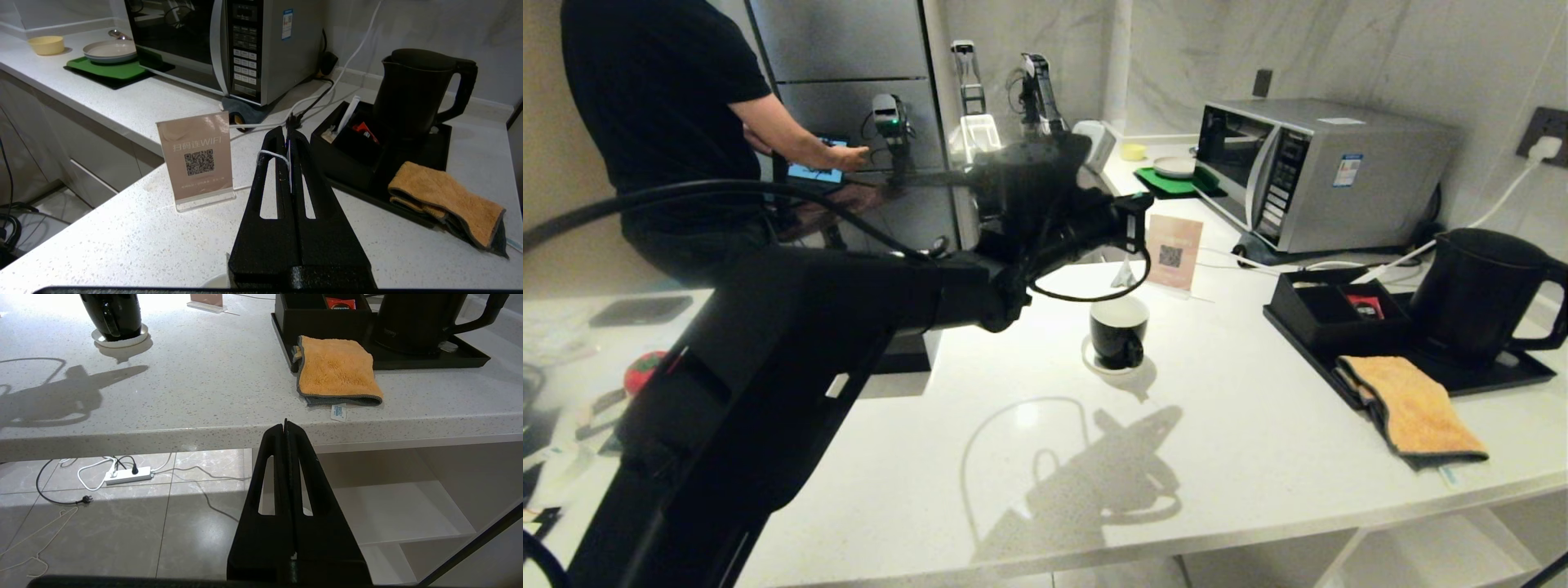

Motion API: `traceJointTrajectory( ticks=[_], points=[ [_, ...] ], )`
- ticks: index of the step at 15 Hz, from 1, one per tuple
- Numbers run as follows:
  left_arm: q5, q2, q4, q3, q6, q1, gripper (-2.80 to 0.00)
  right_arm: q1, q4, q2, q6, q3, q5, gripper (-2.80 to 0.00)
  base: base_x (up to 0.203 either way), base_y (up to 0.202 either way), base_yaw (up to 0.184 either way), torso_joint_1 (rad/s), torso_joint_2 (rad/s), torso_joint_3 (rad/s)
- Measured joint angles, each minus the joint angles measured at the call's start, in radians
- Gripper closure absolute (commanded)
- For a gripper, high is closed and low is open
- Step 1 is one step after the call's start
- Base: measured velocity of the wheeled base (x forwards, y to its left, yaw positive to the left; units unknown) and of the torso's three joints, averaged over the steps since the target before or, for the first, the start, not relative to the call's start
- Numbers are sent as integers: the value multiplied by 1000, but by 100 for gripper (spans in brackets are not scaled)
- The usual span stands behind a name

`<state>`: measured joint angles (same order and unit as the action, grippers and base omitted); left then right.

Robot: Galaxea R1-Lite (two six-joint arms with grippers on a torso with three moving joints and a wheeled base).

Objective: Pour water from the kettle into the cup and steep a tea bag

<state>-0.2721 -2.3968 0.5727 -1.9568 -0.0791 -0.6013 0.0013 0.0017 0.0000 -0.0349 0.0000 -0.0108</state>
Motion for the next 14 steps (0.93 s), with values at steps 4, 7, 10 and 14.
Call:
traceJointTrajectory(
  ticks=[4, 7, 10, 14],
  points=[
    [1, -10, 2, -11, 0, 1, 0, 0, 0, 0, 0, 0, 0, 0, 0, 0, 0, 0, 0, 0],
    [5, -23, 6, -9, 1, 9, 0, 0, 0, 0, 0, 0, 0, 0, 0, 0, 0, 0, 0, 0],
    [5, -40, 10, -5, 3, 13, 0, 0, 0, 0, 0, 0, 0, 0, 0, 0, 0, 0, 0, 0],
    [10, -66, 11, -4, 6, 14, 0, 0, 0, 0, 0, 0, 0, 0, 0, 0, 0, 0, 0, 0]
  ],
)
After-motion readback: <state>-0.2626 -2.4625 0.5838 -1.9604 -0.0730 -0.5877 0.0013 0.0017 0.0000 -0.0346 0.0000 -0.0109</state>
